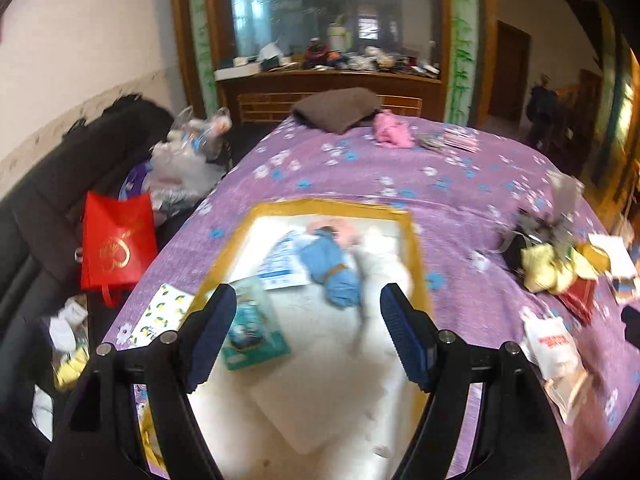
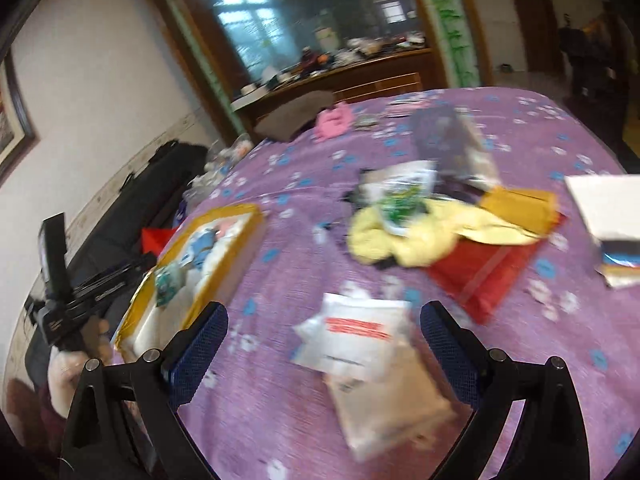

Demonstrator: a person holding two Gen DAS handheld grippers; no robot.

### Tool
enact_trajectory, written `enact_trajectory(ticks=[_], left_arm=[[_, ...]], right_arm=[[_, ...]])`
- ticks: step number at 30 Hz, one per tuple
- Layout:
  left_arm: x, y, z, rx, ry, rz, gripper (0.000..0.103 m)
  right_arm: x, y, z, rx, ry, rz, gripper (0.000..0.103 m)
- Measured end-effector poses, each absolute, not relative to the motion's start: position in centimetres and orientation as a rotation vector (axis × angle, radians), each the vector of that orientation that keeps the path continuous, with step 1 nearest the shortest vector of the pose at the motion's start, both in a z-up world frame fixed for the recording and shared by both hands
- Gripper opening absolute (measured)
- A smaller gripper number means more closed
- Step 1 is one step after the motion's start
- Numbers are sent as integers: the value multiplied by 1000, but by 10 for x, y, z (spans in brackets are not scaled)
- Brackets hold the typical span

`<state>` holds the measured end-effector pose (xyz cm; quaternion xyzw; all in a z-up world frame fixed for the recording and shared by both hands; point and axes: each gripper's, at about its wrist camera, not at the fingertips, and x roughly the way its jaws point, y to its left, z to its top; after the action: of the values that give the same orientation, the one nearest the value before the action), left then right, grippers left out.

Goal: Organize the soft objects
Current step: 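Move both tools back to the white packets on the table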

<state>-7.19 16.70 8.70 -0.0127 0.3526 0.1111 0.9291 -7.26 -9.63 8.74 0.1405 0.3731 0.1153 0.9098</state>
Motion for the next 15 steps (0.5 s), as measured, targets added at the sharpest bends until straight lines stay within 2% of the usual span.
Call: enact_trajectory(ticks=[8, 13, 15], left_arm=[[-73, 109, 95, 83, 729, 173, 74], [-65, 80, 90, 115, 756, 143, 74], [-58, 72, 85, 100, 785, 102, 74]], right_arm=[[-112, -160, 86, 343, 713, 143, 98], [-142, -185, 104, 287, 581, 52, 99], [-144, -194, 107, 293, 549, 29, 102]])
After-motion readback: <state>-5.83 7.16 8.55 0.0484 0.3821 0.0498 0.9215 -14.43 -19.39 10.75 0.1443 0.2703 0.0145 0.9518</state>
